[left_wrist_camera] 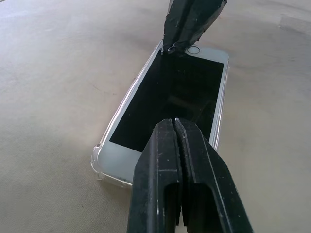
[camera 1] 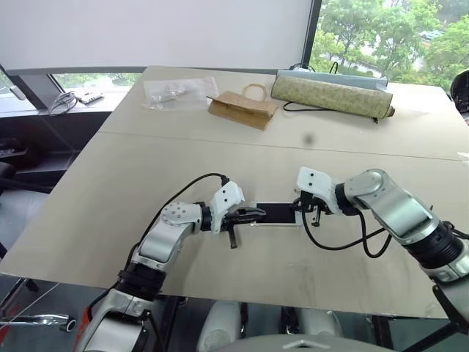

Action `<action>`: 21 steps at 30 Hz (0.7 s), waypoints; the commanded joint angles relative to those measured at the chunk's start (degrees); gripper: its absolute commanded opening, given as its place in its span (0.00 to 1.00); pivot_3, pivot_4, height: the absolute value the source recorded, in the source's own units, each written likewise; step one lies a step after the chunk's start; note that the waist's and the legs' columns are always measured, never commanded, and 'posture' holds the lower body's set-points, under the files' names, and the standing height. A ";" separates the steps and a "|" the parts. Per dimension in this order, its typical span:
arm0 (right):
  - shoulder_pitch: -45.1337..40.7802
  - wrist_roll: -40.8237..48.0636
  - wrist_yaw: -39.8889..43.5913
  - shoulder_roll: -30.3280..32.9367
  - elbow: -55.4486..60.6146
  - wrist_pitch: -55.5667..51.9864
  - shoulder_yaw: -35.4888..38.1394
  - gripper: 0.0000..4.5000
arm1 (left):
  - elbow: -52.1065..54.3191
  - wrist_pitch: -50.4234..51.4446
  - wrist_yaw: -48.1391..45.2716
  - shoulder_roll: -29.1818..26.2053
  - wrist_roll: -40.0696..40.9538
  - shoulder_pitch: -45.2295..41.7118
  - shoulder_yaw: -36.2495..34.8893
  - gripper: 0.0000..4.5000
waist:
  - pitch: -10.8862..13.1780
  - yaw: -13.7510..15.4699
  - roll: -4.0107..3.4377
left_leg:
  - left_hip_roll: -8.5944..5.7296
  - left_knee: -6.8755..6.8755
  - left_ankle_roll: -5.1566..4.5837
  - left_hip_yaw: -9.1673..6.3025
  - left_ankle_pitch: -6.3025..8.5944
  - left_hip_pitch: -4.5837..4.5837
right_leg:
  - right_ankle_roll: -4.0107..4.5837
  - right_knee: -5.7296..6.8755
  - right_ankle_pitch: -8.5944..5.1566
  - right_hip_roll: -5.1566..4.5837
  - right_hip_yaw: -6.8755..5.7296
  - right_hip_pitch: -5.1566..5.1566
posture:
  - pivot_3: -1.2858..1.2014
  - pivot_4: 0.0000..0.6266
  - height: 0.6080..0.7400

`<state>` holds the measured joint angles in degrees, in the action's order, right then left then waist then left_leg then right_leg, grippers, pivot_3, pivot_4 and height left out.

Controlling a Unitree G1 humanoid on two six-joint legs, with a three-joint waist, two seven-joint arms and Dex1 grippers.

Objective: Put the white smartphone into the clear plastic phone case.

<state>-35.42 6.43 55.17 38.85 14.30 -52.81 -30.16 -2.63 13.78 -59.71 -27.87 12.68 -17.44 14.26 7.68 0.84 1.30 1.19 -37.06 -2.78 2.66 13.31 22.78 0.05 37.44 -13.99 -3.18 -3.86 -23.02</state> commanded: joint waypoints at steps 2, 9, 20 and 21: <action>3.04 -1.60 0.88 2.35 -2.08 -6.60 -6.70 0.00 | 0.19 0.66 0.39 -0.01 -1.11 1.24 1.13 0.01 | -0.09 0.05 -0.11 | 0.00 0.09 -0.01 0.01 0.00 0.01 | 0.19 -0.11 0.11 -0.02 0.00 0.00 | 0.52 0.24 1.00; 4.92 -1.48 -0.08 3.22 -1.11 -8.40 -7.37 0.00 | 1.55 1.91 2.57 1.87 -1.78 2.06 2.23 0.01 | -0.56 0.15 -0.21 | -0.03 0.40 -0.17 0.04 0.06 0.10 | 0.23 -0.65 0.14 -0.09 -0.03 0.04 | 0.52 0.24 1.00; 9.59 -1.01 -1.99 5.77 -0.81 -10.28 -6.19 0.00 | 6.66 7.14 7.04 5.59 -2.77 4.01 5.57 0.01 | -1.04 0.53 -0.24 | -0.08 0.56 -0.18 0.23 0.19 0.10 | -0.03 -1.00 -0.03 -0.82 -0.83 0.36 | 0.52 0.24 1.00; 10.12 -1.24 -2.45 5.79 -0.96 -9.80 -6.08 0.00 | 7.08 7.52 7.40 5.95 -2.90 4.14 5.87 0.01 | -1.06 0.57 -0.23 | -0.09 0.57 -0.18 0.23 0.19 0.10 | -0.04 -1.02 -0.03 -0.89 -0.93 0.37 | 0.52 0.24 1.00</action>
<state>-31.78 6.20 53.02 42.90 19.14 -57.48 -30.20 3.88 19.58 -52.71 -22.50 10.67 -14.37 17.53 6.62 1.41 1.07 1.11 -36.48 -2.97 2.89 13.51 22.89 -0.01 36.35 -14.03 -4.13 -4.91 -22.59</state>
